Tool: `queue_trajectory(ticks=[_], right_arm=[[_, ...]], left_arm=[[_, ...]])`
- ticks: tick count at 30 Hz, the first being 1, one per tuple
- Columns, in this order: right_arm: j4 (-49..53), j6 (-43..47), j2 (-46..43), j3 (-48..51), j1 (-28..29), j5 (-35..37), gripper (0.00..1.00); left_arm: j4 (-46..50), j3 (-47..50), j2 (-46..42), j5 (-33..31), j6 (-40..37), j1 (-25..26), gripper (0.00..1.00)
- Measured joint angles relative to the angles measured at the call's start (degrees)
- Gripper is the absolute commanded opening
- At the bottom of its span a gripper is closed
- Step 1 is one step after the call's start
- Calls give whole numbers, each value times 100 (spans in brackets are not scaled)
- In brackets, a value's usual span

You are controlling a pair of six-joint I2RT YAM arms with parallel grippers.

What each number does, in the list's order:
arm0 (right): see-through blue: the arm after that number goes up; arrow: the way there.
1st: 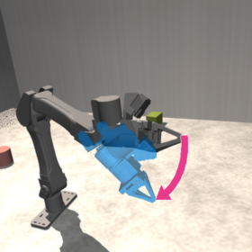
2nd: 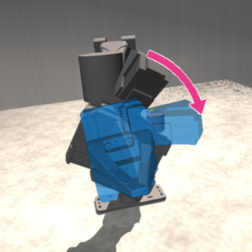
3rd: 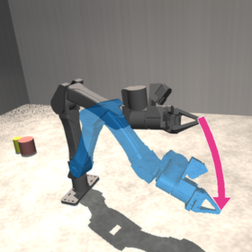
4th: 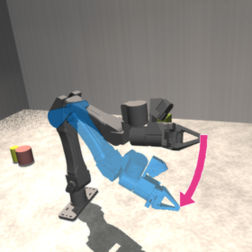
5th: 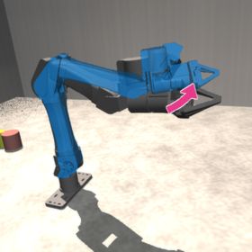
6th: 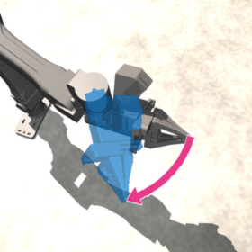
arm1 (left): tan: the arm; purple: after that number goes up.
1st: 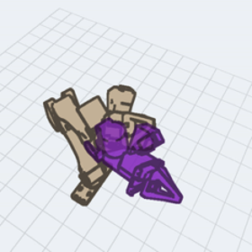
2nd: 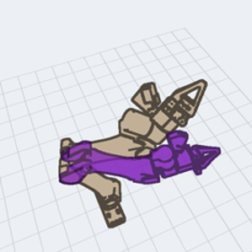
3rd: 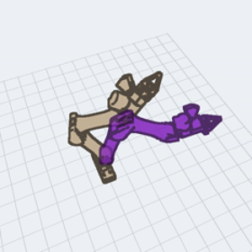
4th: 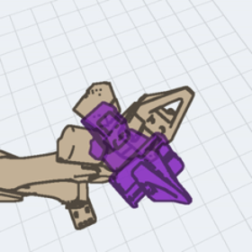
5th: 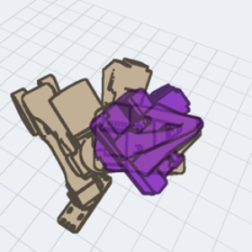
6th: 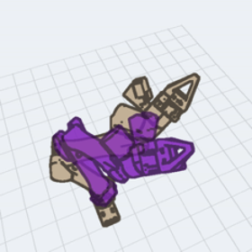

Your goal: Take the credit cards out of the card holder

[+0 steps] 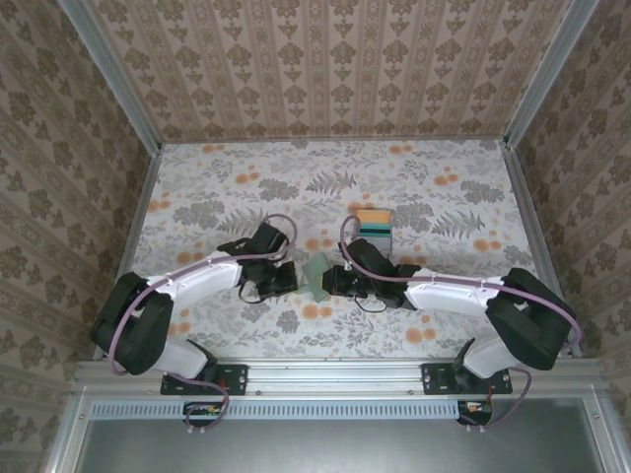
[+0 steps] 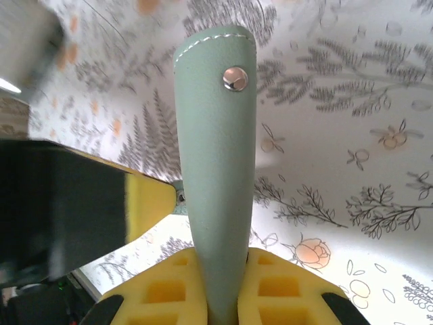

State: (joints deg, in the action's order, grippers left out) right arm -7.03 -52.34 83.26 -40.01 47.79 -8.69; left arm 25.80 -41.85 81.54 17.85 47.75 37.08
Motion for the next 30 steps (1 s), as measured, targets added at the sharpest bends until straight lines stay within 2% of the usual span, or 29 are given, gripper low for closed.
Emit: queue_trajectory(ticks=[5, 12, 14, 19, 21, 22, 27, 30], right_arm=[[-42, -20, -105, 28, -22, 103, 0], [-48, -37, -2, 129, -28, 96, 17], [-48, -39, 26, 184, -28, 92, 27], [-50, -61, 74, 306, -28, 79, 29], [-50, -61, 76, 337, -28, 79, 29], [-50, -63, 79, 343, -28, 79, 29], [-72, -81, 138, 343, -26, 79, 28], [-142, -85, 190, 343, -17, 79, 28]], left_arm=[[302, 234, -267, -166, 11, -76, 0], [271, 111, -938, -162, -24, -118, 0], [264, 17, -1049, -160, -74, -118, 0], [205, -24, -1126, -114, -146, -118, 0], [155, -22, -1126, -48, -153, -118, 31], [85, -17, -1115, 13, -157, -118, 36], [-358, 17, -822, 326, -90, -39, 51], [-584, 35, -535, 492, -76, 107, 43]])
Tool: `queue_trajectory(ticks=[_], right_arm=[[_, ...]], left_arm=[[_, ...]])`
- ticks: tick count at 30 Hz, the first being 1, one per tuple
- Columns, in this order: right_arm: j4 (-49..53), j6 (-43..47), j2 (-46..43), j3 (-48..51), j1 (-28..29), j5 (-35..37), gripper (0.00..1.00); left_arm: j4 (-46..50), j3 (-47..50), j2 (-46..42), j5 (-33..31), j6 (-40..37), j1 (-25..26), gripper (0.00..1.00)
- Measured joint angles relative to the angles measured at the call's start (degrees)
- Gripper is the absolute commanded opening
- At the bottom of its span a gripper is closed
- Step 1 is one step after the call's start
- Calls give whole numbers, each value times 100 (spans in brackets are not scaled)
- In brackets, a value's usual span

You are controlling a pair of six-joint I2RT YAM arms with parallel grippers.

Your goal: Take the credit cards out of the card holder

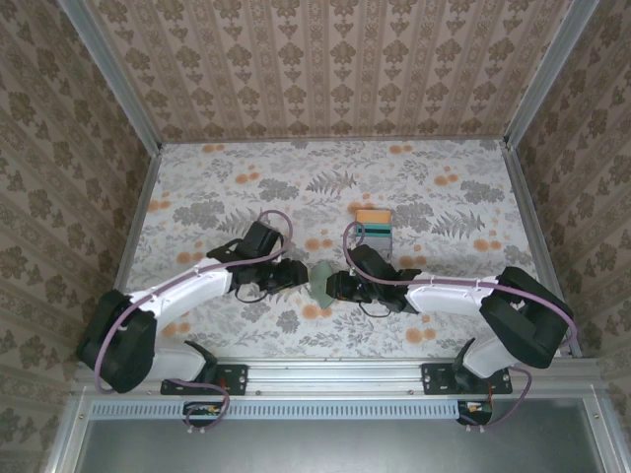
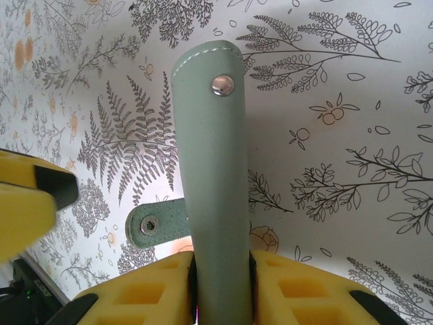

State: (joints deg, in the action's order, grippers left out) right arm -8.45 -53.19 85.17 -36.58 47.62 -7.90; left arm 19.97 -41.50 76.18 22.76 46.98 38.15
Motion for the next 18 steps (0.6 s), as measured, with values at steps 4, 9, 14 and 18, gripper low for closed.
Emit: queue_trajectory(ticks=[4, 9, 14, 18], right_arm=[[-46, -9, 22, 0, 17, 0, 28], [-57, -39, 22, 0, 28, 0, 28], [-59, -66, 22, 2, 28, 0, 28], [-63, -79, 22, 7, 28, 2, 28]], left_arm=[[-149, 0, 339, 125, 11, 162, 39], [-105, -28, 673, 129, -24, 227, 32], [-7, -105, 955, 98, -28, 264, 25], [46, -247, 1049, 31, -44, 267, 5]])
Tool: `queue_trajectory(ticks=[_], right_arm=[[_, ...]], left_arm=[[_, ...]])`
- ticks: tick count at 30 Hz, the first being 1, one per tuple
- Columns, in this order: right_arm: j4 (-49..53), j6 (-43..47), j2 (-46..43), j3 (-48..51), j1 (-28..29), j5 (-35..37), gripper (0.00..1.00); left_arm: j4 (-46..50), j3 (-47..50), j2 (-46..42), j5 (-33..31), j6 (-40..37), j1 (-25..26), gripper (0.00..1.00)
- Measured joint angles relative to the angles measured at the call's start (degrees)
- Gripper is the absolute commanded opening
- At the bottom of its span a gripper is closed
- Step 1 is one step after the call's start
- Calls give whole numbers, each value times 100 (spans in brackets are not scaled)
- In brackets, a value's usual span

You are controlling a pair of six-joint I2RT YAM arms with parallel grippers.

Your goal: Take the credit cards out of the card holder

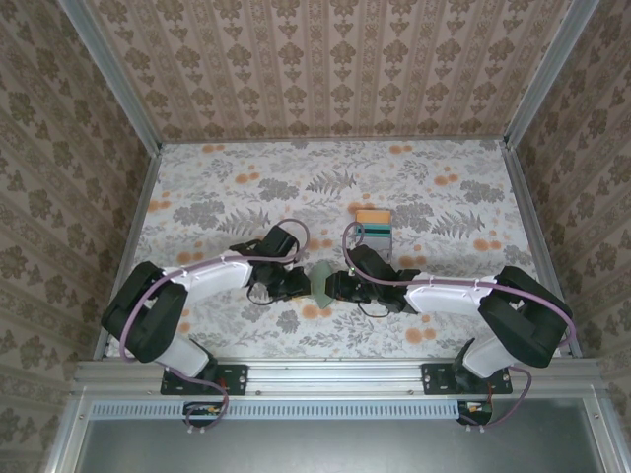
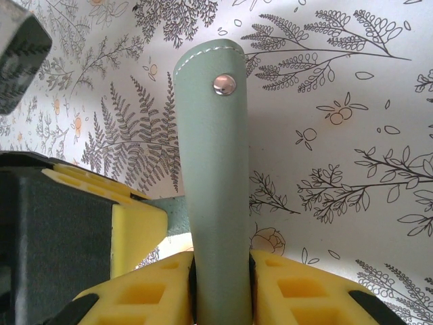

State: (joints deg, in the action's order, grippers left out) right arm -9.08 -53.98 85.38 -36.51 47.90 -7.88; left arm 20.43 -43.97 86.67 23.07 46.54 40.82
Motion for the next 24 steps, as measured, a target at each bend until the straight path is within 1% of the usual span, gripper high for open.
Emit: queue_trajectory(ticks=[1, 3, 5, 7, 10, 15, 19, 24], right_arm=[[2, -2, 0, 2, 0, 0, 29], [-2, -4, -2, 13, 0, 0, 30], [7, -9, -2, 37, 0, 4, 35], [33, -31, -2, 39, 0, 26, 51], [111, 15, -48, 39, 0, 111, 66], [315, 168, -245, 33, 0, 271, 68], [413, 243, -262, 2, 0, 299, 68], [448, 275, -264, -55, 0, 297, 72]], left_arm=[[24, -46, 7, -22, -13, 0, 1], [59, -118, 7, -70, -57, 0, 0], [118, -160, 4, -133, -83, 0, 0], [254, -203, -20, -203, -142, 0, 0], [540, -330, -142, -271, -297, 0, 0], [1062, -817, -420, -264, -708, 11, 0], [1290, -1130, -581, -186, -946, 70, 0], [1471, -1296, -634, -138, -1056, 151, 0]])
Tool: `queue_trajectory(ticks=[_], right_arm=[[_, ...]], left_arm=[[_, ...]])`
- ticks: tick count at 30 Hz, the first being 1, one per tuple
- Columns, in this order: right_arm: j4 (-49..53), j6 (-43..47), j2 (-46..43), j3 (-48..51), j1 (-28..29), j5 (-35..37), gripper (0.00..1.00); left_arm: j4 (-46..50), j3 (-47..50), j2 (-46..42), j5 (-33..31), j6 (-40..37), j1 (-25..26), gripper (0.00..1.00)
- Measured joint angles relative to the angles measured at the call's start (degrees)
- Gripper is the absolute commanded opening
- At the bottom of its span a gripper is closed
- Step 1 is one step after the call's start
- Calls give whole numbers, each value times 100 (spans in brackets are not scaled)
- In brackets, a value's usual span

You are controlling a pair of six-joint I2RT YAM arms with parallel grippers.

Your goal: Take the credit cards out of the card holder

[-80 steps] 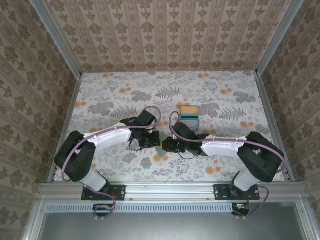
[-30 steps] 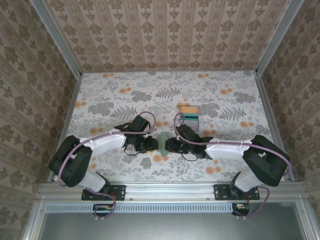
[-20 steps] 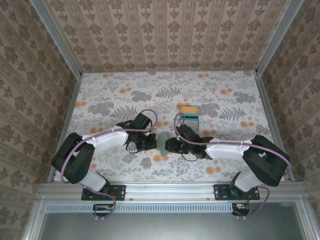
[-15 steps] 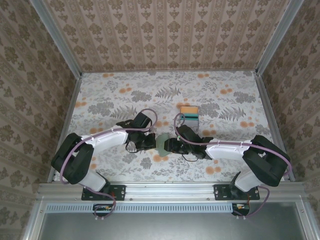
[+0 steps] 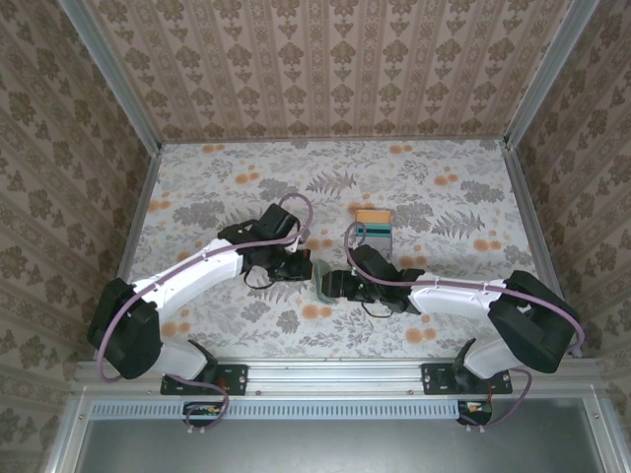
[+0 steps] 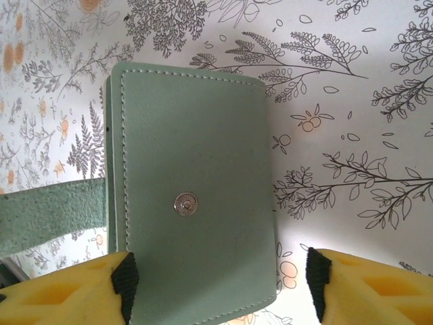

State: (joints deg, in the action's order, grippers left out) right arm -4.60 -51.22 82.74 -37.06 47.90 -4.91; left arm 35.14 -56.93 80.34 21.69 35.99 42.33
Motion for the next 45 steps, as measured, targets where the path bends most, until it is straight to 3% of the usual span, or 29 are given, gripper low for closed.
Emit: queue_trajectory(ticks=[14, 24, 28, 31, 34, 38, 45], right_arm=[[13, 28, -37, -175, -2, -199, 73], [337, 44, -31, -249, -72, 2, 42], [498, 46, -87, -129, -195, 160, 34], [575, 26, -140, 4, -260, 238, 23], [621, 28, -151, 140, -278, 284, 20], [612, 26, -149, 275, -278, 282, 19], [564, -17, -61, 442, -297, 278, 27]], left_arm=[[13, -17, 0, 37, -2, 107, 0], [13, 4, 0, -9, -4, 109, 0], [24, 129, 0, -9, -68, 28, 0], [24, 273, 15, -9, -184, -109, 0], [24, 398, 90, -11, -317, -264, 0], [22, 455, 258, -28, -481, -398, 0], [50, 411, 426, -50, -654, -505, 0]])
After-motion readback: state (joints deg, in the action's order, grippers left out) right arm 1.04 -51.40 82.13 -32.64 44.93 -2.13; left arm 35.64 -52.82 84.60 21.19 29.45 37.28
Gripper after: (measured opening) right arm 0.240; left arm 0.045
